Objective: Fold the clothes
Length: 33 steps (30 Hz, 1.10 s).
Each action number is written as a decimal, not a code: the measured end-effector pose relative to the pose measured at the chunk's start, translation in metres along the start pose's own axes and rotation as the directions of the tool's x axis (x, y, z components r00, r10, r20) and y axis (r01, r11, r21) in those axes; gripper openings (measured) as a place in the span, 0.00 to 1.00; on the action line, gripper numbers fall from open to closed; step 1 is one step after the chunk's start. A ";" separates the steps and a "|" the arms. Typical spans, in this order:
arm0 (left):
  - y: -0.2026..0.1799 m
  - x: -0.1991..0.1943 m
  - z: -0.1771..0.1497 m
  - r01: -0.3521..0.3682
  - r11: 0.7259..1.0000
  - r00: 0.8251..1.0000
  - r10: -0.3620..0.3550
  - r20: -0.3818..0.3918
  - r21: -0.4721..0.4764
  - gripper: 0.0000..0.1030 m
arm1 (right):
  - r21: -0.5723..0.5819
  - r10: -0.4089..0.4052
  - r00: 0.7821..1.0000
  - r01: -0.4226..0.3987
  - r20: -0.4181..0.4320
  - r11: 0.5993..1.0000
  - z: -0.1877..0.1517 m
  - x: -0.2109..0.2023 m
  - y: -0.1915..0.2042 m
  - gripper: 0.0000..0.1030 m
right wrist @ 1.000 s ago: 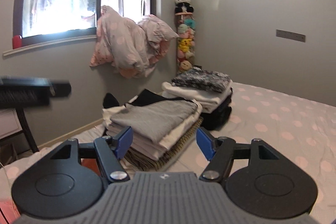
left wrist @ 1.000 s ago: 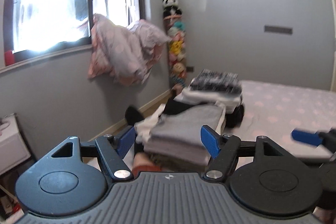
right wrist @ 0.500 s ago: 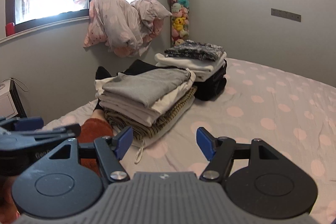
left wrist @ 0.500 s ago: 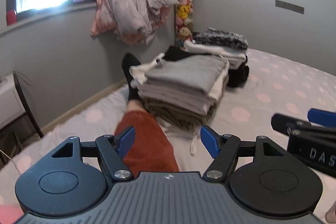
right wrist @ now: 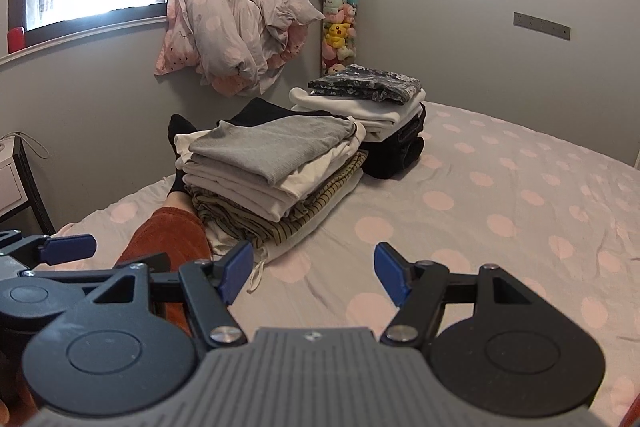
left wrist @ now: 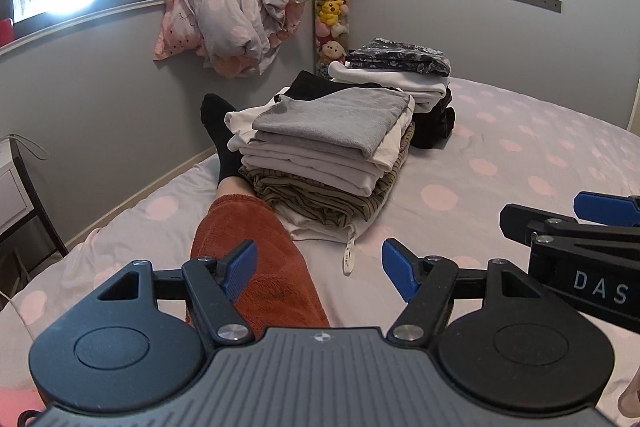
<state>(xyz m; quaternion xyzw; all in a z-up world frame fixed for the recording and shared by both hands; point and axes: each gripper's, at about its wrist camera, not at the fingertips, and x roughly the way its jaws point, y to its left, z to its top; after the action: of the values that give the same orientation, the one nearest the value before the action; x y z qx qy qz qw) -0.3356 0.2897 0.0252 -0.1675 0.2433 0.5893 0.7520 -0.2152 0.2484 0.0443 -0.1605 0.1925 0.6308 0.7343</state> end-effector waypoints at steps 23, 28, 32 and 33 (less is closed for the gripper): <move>-0.007 0.000 -0.001 -0.013 1.000 0.998 0.013 -0.055 -0.008 0.78 | 0.051 0.007 0.999 -0.005 -0.046 0.999 -0.010 -0.002 -0.008 0.68; -0.007 0.000 -0.001 -0.013 1.000 0.998 0.013 -0.056 -0.007 0.77 | 0.054 0.009 0.999 -0.006 -0.051 0.999 -0.010 -0.002 -0.008 0.68; -0.007 0.000 -0.002 -0.013 1.000 0.998 0.013 -0.057 -0.005 0.77 | 0.056 0.010 0.998 -0.007 -0.054 0.998 -0.010 -0.003 -0.008 0.68; -0.007 0.000 -0.002 -0.013 1.000 0.998 0.013 -0.057 -0.005 0.77 | 0.057 0.011 0.998 -0.007 -0.055 0.998 -0.010 -0.003 -0.008 0.68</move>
<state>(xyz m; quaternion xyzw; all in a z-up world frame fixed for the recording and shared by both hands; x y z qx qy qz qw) -0.3291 0.2868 0.0238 -0.1847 0.2642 0.5897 0.7405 -0.2080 0.2401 0.0371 -0.1562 0.2312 0.6238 0.7301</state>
